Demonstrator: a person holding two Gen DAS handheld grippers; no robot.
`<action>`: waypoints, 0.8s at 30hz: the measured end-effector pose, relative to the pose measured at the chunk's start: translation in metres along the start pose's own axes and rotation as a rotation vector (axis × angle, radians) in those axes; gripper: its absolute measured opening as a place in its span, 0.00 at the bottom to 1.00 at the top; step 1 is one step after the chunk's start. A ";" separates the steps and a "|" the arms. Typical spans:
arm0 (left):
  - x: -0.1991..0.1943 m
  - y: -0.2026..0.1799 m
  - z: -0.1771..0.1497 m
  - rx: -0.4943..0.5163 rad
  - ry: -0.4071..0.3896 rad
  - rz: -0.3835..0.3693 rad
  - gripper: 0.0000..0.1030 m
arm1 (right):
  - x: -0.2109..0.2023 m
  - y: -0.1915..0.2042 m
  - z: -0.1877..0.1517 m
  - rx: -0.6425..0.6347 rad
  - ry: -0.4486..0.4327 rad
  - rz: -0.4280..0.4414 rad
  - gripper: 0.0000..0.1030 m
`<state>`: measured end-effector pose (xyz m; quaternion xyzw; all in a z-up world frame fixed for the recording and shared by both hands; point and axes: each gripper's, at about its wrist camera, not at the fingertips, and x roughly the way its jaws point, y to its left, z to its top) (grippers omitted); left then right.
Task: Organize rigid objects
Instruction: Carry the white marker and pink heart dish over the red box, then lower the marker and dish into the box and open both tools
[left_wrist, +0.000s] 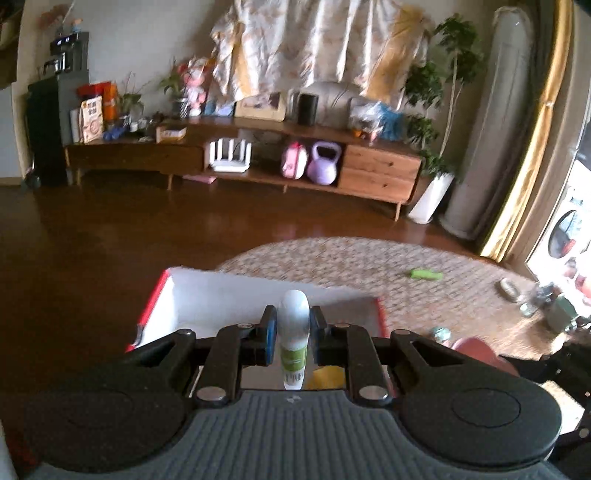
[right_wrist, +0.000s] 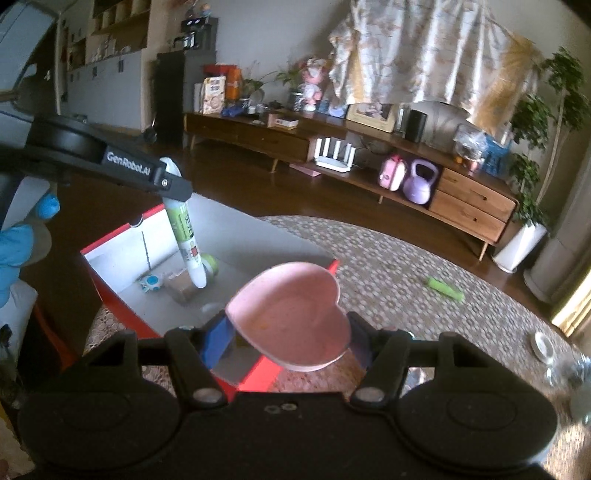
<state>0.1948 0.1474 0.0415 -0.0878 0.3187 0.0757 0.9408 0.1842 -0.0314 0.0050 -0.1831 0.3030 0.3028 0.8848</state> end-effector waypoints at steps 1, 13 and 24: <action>0.005 0.006 0.000 -0.007 0.014 0.009 0.18 | 0.007 0.003 0.003 0.002 0.008 0.002 0.64; 0.045 0.052 -0.025 -0.008 0.159 0.059 0.18 | 0.074 0.035 0.002 -0.035 0.103 0.036 0.64; 0.060 0.076 -0.035 -0.046 0.194 0.094 0.17 | 0.089 0.048 -0.001 -0.063 0.130 0.037 0.64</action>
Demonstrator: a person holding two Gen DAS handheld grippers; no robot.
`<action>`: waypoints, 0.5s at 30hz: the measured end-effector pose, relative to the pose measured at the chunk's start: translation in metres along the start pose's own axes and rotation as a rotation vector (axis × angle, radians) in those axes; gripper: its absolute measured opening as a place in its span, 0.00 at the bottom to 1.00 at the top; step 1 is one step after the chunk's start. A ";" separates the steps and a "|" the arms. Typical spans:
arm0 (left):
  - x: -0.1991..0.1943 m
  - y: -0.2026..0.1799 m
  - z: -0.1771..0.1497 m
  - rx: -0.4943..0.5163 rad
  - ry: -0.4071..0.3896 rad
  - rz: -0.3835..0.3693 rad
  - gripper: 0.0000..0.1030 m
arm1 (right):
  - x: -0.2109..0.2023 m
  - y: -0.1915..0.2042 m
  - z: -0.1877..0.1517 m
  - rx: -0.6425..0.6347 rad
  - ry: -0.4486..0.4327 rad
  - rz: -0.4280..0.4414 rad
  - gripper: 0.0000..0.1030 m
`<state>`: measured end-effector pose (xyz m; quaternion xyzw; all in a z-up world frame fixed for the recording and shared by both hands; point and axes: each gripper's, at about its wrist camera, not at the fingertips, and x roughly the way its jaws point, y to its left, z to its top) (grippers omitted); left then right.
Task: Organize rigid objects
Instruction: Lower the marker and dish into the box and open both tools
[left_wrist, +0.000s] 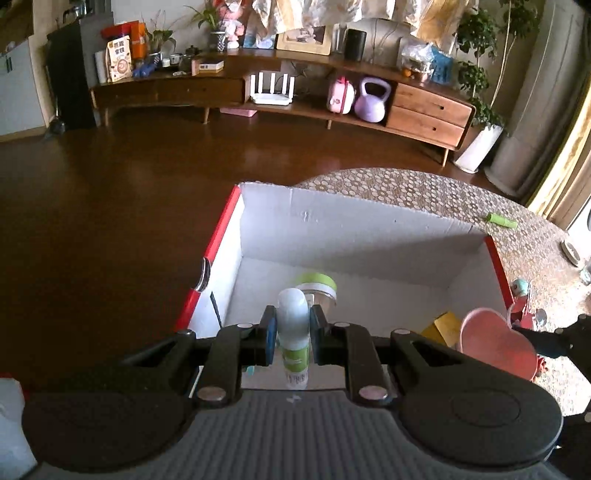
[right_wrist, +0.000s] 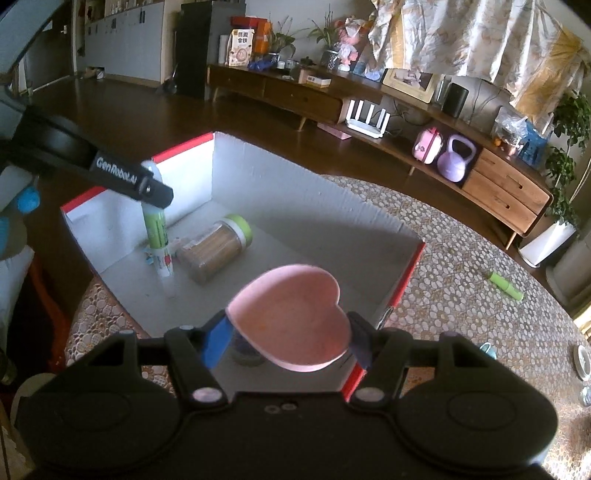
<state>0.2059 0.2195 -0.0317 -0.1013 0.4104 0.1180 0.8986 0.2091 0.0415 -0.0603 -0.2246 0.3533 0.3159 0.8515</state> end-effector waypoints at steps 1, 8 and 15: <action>0.000 0.002 0.001 -0.006 0.001 0.001 0.17 | 0.000 -0.001 -0.001 0.007 0.002 0.001 0.64; 0.009 0.012 0.008 -0.014 0.009 0.028 0.18 | -0.002 -0.008 -0.006 0.051 0.000 0.013 0.66; 0.013 0.006 0.012 0.023 0.026 0.055 0.19 | -0.020 -0.010 -0.010 0.079 -0.027 0.055 0.72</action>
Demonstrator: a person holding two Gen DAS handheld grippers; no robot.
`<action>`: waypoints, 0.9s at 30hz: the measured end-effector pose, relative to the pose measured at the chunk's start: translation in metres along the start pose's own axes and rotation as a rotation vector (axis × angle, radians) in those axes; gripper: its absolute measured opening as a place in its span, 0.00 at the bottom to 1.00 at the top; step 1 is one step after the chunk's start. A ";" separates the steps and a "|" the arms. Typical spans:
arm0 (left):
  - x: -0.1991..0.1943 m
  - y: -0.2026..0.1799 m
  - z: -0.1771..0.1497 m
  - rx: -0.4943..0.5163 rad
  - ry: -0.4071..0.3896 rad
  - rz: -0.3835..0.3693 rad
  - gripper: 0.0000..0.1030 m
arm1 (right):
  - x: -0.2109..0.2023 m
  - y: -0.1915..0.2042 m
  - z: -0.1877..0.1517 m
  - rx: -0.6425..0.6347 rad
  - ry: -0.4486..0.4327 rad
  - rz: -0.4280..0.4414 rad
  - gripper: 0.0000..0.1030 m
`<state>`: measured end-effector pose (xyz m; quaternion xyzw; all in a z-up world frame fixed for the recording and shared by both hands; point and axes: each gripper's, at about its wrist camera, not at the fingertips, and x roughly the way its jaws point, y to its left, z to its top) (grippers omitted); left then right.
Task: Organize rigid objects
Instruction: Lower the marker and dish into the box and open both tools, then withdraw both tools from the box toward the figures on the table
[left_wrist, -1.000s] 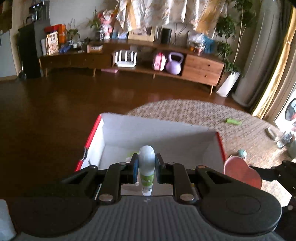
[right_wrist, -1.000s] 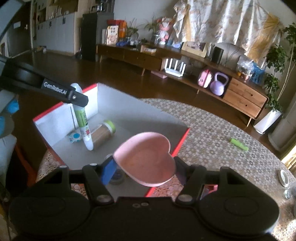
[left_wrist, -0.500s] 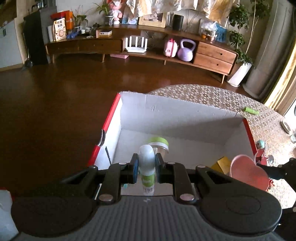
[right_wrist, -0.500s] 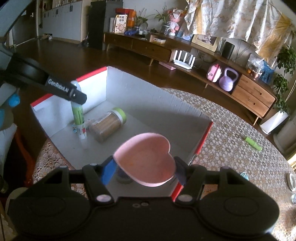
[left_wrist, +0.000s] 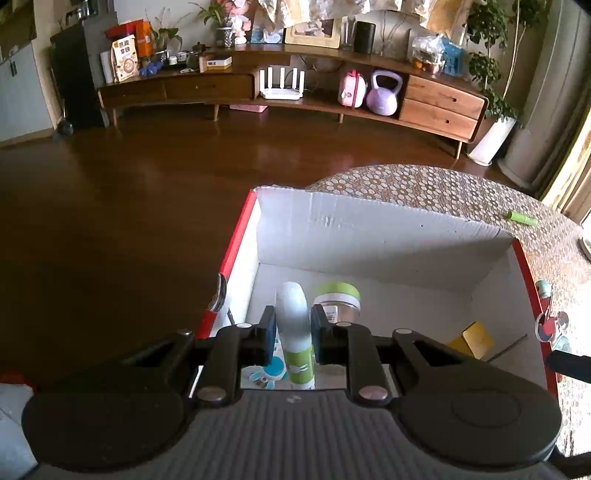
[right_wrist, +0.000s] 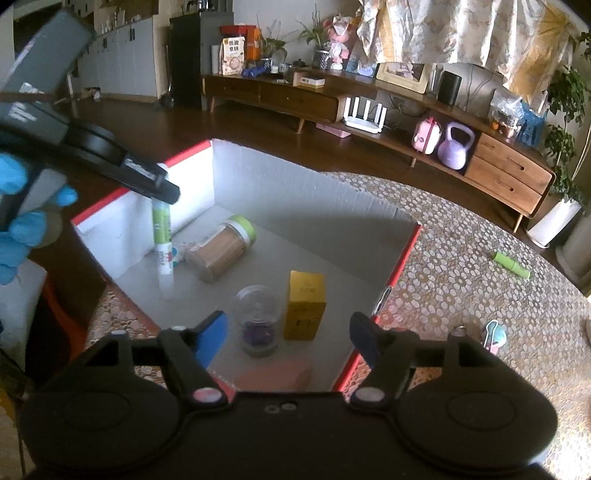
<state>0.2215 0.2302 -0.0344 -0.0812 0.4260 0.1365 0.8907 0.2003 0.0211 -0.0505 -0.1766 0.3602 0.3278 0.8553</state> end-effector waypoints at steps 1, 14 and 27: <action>0.000 -0.001 0.000 0.001 0.006 0.000 0.20 | -0.003 -0.001 0.000 0.004 -0.005 0.006 0.73; -0.019 -0.020 -0.010 0.028 -0.004 -0.020 0.27 | -0.058 -0.014 -0.011 0.046 -0.086 0.057 0.81; -0.077 -0.071 -0.028 0.092 -0.103 -0.109 0.28 | -0.111 -0.034 -0.034 0.086 -0.139 0.052 0.92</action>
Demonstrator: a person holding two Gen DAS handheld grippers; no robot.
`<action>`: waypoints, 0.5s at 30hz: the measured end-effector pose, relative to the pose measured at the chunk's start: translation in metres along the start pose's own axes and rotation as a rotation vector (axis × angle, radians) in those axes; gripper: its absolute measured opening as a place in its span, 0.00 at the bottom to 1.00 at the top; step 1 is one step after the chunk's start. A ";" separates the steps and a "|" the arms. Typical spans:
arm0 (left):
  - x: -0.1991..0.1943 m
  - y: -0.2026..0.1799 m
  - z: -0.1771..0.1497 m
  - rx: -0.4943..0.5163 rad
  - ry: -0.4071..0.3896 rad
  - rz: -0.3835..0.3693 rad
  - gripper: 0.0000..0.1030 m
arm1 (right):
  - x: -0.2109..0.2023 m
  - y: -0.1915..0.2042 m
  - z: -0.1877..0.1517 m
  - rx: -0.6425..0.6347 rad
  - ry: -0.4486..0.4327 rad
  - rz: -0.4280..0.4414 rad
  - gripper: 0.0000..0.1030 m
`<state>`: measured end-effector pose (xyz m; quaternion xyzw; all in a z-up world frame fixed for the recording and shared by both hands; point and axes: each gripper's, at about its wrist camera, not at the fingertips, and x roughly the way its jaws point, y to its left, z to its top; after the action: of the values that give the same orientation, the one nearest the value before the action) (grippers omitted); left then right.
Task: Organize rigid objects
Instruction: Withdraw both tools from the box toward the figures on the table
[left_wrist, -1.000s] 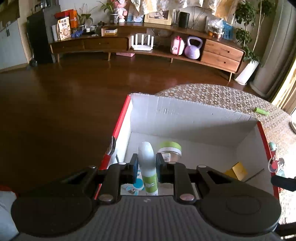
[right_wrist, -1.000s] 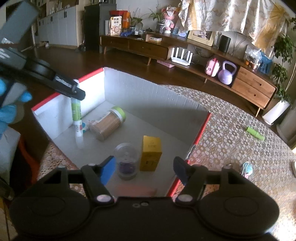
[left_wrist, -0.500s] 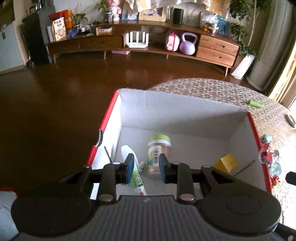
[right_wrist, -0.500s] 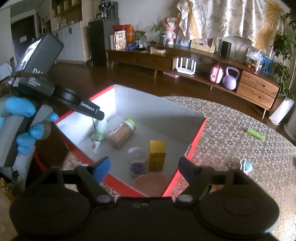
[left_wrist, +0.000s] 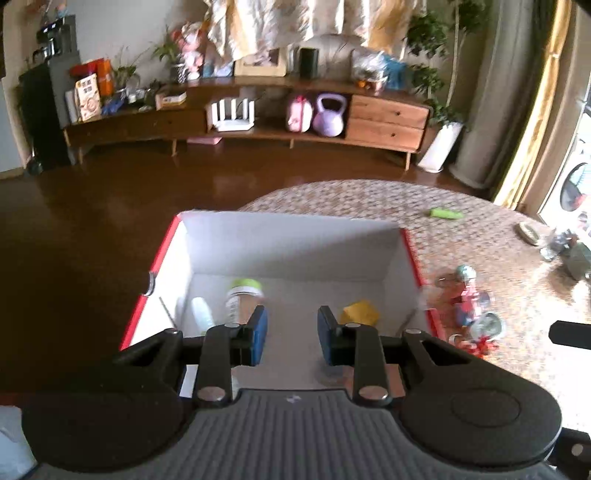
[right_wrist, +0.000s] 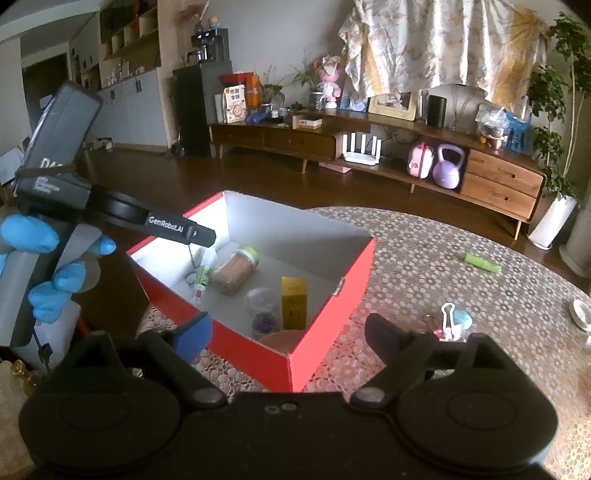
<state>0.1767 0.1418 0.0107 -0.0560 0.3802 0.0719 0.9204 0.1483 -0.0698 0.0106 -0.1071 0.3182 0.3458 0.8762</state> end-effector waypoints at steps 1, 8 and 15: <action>-0.002 -0.005 -0.001 0.004 -0.004 -0.006 0.28 | -0.003 -0.002 -0.001 0.005 -0.006 -0.002 0.93; -0.020 -0.035 -0.010 0.033 -0.042 -0.056 0.55 | -0.025 -0.015 -0.011 0.045 -0.030 -0.021 0.97; -0.036 -0.065 -0.019 0.074 -0.095 -0.095 0.64 | -0.044 -0.032 -0.021 0.074 -0.051 -0.040 0.99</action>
<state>0.1495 0.0719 0.0254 -0.0364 0.3352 0.0164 0.9413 0.1351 -0.1254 0.0205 -0.0719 0.3060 0.3188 0.8942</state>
